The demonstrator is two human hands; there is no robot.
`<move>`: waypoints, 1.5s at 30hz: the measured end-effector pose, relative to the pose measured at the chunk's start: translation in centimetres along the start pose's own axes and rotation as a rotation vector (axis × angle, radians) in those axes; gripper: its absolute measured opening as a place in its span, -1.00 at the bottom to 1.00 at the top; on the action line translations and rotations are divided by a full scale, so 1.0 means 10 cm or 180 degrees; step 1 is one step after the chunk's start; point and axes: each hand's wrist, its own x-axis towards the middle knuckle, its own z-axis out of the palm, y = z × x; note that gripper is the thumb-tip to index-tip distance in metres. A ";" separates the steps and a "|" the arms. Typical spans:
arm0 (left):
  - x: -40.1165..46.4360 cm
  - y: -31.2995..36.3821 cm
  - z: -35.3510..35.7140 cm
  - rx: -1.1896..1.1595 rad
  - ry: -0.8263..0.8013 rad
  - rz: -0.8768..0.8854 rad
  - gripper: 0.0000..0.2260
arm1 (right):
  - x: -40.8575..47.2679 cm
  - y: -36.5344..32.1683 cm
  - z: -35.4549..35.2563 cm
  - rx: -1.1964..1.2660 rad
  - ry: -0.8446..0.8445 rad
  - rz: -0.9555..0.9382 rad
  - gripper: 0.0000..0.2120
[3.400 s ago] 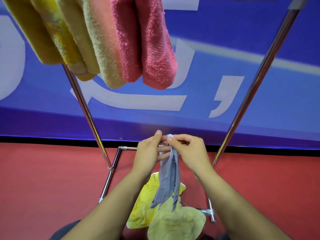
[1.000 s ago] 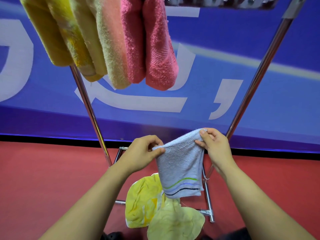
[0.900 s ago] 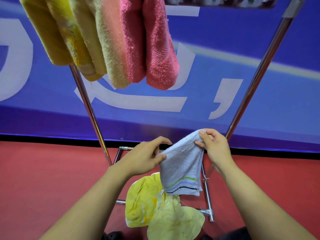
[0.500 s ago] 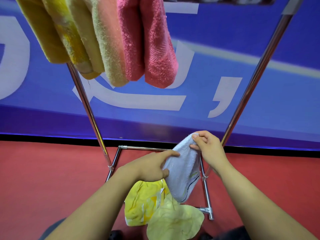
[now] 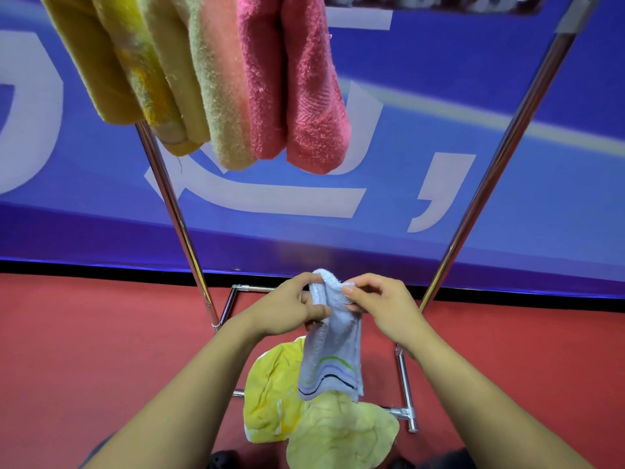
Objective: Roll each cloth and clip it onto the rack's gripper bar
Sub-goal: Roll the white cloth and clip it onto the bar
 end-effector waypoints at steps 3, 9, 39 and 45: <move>0.01 -0.04 -0.03 0.0017 -0.0015 0.0024 -0.51 | -0.02 0.01 0.05 -0.0032 -0.0135 0.0012 -0.94; 0.00 -0.04 -0.03 0.0055 -0.0047 0.0023 -0.52 | -0.04 0.04 0.15 -0.0035 -0.0412 0.0050 -0.91; -0.05 -0.01 -0.05 0.1172 0.0789 0.0072 -0.75 | -0.08 0.05 0.22 -0.0900 0.0286 -0.0484 -0.83; -0.03 0.00 -0.04 0.1322 0.1558 0.0647 -0.81 | -0.04 -0.08 0.09 -0.0641 0.0521 -0.0395 -0.94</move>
